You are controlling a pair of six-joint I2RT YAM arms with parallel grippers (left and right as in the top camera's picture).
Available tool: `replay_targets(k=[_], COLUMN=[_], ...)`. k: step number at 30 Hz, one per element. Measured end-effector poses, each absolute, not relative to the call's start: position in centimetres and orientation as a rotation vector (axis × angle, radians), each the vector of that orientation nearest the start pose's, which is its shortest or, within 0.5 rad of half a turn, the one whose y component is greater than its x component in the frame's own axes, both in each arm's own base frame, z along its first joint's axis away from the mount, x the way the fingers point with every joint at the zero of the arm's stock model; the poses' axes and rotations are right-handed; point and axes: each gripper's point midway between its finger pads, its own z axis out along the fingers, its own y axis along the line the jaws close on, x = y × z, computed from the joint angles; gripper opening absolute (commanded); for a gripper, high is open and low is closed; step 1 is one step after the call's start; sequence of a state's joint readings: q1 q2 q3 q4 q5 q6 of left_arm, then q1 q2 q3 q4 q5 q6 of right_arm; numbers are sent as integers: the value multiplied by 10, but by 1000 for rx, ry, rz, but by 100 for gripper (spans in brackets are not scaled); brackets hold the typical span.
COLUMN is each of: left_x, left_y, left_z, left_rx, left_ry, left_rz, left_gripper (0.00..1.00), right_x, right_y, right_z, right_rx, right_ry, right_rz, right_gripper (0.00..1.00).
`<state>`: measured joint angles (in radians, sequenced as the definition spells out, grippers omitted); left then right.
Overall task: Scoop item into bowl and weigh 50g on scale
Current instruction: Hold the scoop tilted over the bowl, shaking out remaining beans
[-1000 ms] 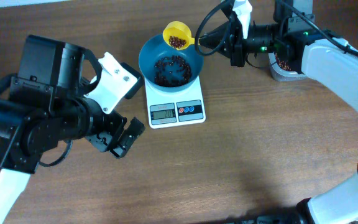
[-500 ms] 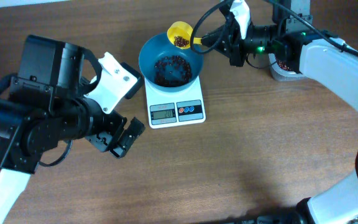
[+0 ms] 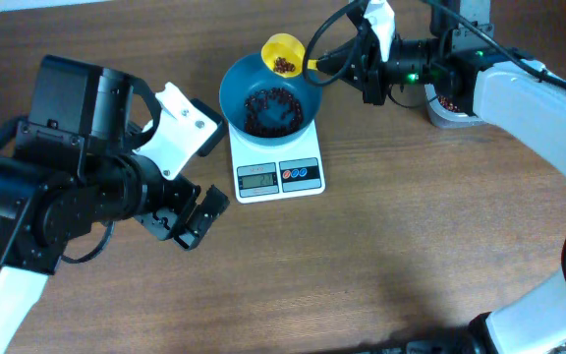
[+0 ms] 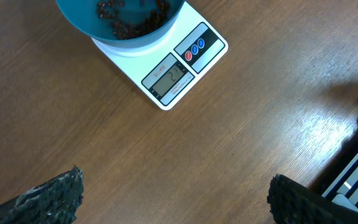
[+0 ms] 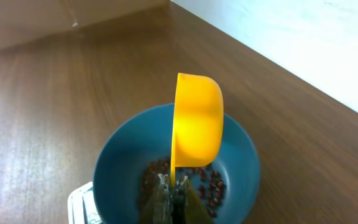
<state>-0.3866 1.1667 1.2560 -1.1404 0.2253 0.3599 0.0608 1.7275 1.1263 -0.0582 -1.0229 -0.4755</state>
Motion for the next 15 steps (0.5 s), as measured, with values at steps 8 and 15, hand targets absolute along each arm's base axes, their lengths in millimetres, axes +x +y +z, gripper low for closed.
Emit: replay_targets(k=[8, 15], left_x=[240, 240], left_y=[-139, -139], left_z=[228, 228], left_rx=[1025, 1025], left_ry=[2401, 2401], left_rz=[-304, -304], left_gripper=[99, 99], right_x=[421, 421], right_y=[169, 169], right_z=[173, 173], right_rx=[-998, -998], right_ry=[1768, 1767], right_rz=[836, 837], right_gripper=[4, 4])
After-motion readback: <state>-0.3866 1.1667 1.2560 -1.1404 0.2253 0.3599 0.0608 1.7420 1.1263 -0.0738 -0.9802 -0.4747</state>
